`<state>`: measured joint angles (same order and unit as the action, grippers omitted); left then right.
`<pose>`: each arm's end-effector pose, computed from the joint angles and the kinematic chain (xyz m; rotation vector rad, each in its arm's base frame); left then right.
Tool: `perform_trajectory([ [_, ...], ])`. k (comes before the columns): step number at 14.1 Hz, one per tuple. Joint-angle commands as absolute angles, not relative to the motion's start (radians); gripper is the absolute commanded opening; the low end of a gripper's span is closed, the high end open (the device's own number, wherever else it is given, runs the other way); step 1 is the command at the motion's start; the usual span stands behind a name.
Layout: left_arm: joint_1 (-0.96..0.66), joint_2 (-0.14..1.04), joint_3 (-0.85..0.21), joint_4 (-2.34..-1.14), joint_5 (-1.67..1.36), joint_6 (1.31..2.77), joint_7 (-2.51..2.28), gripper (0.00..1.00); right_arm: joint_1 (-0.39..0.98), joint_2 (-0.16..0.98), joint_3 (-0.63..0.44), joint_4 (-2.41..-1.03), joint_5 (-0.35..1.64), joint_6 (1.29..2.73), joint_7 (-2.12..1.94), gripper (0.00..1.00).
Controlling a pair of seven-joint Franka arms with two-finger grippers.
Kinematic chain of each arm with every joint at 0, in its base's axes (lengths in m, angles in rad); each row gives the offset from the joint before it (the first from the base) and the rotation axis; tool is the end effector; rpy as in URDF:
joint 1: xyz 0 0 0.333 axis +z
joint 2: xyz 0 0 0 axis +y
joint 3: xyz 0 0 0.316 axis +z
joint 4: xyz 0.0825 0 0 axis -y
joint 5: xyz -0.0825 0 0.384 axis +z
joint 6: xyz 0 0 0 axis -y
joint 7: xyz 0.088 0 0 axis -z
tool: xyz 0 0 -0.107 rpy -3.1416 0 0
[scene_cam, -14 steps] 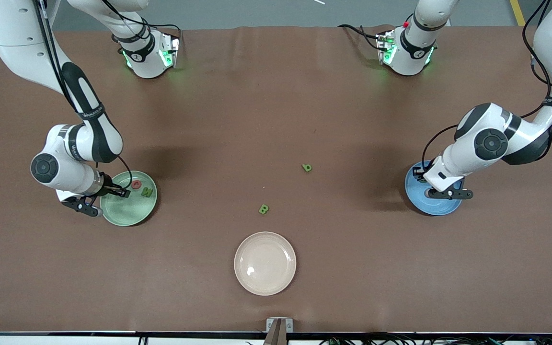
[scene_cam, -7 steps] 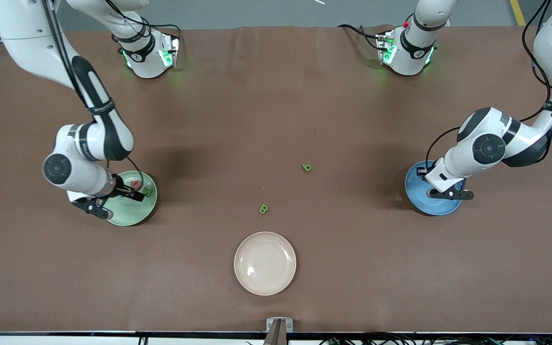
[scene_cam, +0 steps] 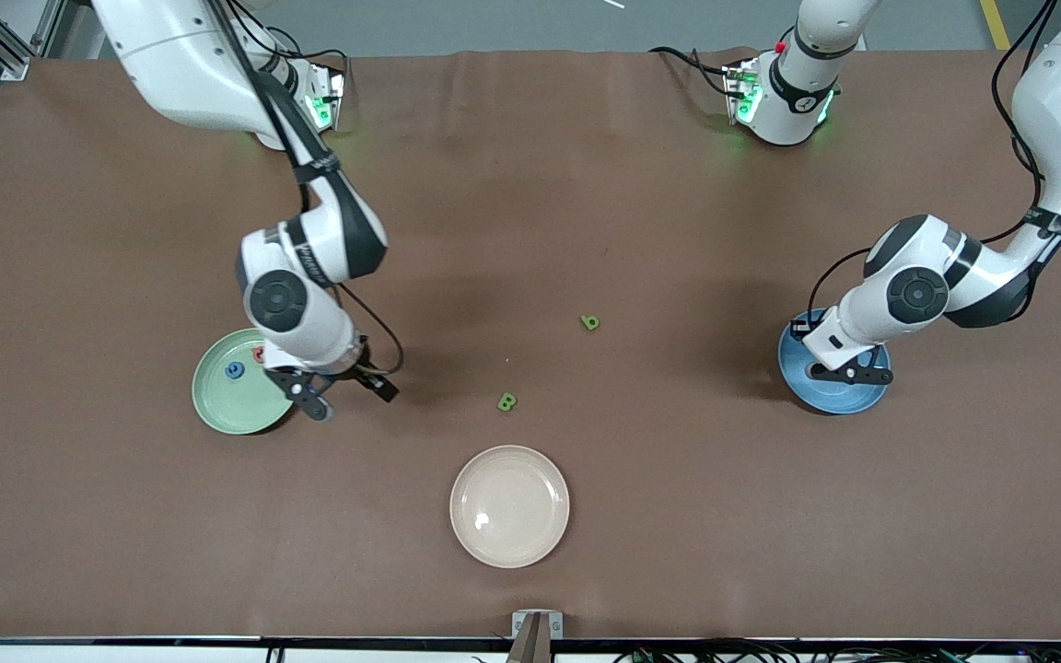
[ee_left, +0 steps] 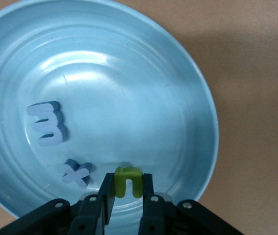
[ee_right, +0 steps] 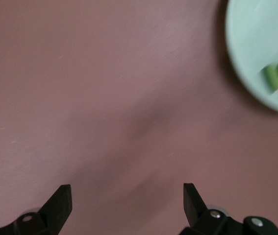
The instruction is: Sort upper and lower case letters into plates
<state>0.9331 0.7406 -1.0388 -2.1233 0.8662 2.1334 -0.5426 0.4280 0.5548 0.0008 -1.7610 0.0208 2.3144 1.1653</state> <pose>0.5391 -0.0400 0.1932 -3.0506 0.1746 0.2629 0.6025 0.2758 0.2513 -2.9135 1.1480 0.0191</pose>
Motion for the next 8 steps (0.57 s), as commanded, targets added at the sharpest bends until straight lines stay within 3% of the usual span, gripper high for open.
perform_trajectory([
  [1, 0.928, 0.742, -1.025, -2.123, 0.887, 2.134, -0.549, 0.15, 0.486, 0.699, -0.009, -1.571, 0.029, 2.298, 1.348, 1.0],
  [4, 0.923, 0.742, -1.02, -2.121, 0.887, 2.137, -0.549, 0.15, 0.549, 0.796, -0.011, -1.448, 0.021, 2.295, 1.508, 1.0],
  [8, 0.922, 0.742, -1.012, -2.121, 0.887, 2.137, -0.549, 0.17, 0.607, 0.874, -0.011, -1.335, 0.008, 2.27, 1.433, 1.0],
])
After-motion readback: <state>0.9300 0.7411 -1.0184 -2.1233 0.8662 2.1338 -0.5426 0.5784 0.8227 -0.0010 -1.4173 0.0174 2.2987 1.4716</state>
